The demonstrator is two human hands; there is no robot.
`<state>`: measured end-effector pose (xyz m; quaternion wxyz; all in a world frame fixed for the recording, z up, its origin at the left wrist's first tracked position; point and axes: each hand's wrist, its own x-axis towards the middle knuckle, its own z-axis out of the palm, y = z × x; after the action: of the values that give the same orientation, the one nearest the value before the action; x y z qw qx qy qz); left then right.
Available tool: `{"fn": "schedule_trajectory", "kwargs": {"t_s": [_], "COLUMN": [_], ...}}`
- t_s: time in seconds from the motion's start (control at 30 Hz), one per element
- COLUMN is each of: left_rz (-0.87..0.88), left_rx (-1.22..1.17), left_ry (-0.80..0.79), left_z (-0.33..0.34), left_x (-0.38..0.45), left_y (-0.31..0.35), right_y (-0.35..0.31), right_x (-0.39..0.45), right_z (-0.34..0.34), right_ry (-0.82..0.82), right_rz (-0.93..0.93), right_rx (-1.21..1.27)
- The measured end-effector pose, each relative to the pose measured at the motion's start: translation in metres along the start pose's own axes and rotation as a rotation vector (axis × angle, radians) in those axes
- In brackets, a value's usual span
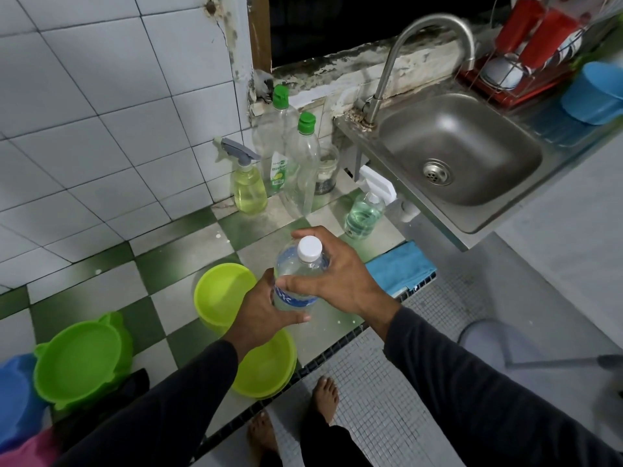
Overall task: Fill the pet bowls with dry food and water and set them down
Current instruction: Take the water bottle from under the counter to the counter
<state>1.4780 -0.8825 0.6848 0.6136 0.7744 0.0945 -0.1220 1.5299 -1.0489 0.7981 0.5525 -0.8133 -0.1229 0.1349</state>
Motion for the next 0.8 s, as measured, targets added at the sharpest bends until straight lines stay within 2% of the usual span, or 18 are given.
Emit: {"fn": "schedule_trajectory", "kwargs": {"t_s": [0.5,0.7,0.8], "left_rz": [0.056,0.111,0.152], "left_rx": [0.05,0.209,0.392], "left_ry": [-0.025,0.006,0.021], "left_z": [-0.02,-0.035,-0.042], "left_x": [-0.016,-0.028,-0.037], "left_y": [0.015,0.027,0.037], "right_y": [-0.011,-0.01,-0.009], "right_x": [-0.025,-0.05,-0.059], "right_z": [-0.014,-0.025,-0.028], "right_ry": [-0.04,-0.04,-0.047], "right_rz": [0.083,0.168,0.2], "right_rx": [-0.137,-0.326,-0.465]}}
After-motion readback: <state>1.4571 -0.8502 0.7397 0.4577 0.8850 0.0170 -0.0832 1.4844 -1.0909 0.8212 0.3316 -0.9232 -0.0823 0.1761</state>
